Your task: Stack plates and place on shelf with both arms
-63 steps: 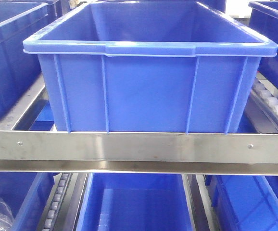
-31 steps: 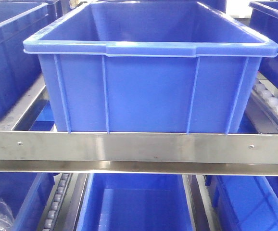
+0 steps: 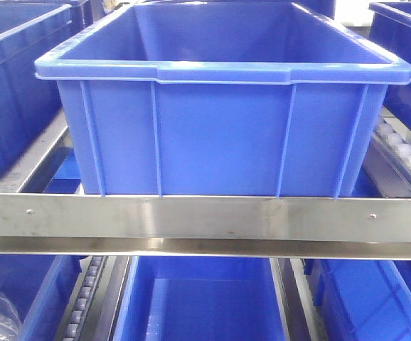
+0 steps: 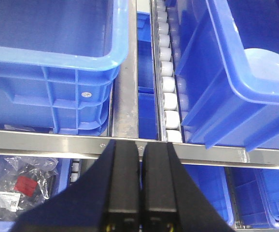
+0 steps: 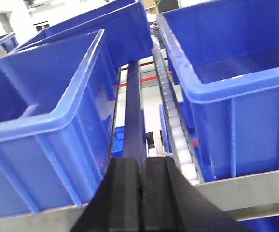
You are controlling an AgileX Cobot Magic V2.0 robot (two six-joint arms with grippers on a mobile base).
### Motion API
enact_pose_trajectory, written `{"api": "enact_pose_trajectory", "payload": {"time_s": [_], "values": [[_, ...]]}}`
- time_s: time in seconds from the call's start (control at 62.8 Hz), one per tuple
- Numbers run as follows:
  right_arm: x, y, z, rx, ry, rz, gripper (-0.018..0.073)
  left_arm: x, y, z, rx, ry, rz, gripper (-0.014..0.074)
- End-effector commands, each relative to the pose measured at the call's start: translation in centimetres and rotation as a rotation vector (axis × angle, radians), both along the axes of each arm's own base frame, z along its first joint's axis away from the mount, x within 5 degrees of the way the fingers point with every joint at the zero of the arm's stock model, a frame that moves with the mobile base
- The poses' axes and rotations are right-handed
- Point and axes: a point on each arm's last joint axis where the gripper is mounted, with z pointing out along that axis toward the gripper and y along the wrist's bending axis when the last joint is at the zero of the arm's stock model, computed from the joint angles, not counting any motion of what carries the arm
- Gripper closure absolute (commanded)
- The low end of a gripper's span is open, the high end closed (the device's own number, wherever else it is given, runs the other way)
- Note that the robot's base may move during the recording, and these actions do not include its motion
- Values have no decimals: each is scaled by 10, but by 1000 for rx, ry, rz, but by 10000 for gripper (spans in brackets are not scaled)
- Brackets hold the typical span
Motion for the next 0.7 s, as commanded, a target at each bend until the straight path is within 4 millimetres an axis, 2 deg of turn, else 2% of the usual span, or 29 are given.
{"api": "enact_pose_trajectory", "payload": {"time_s": [0.0,0.51,0.685], "values": [[-4,-1,10,-34,-84,-16,525,4,1,16,-25,-100,19,506],[-3,-1,8,-48,-60,-15,525,4,1,16,-25,-102,20,506],[-4,-1,9,-121,-72,-21,525,4,1,16,-25,-102,20,506]]}}
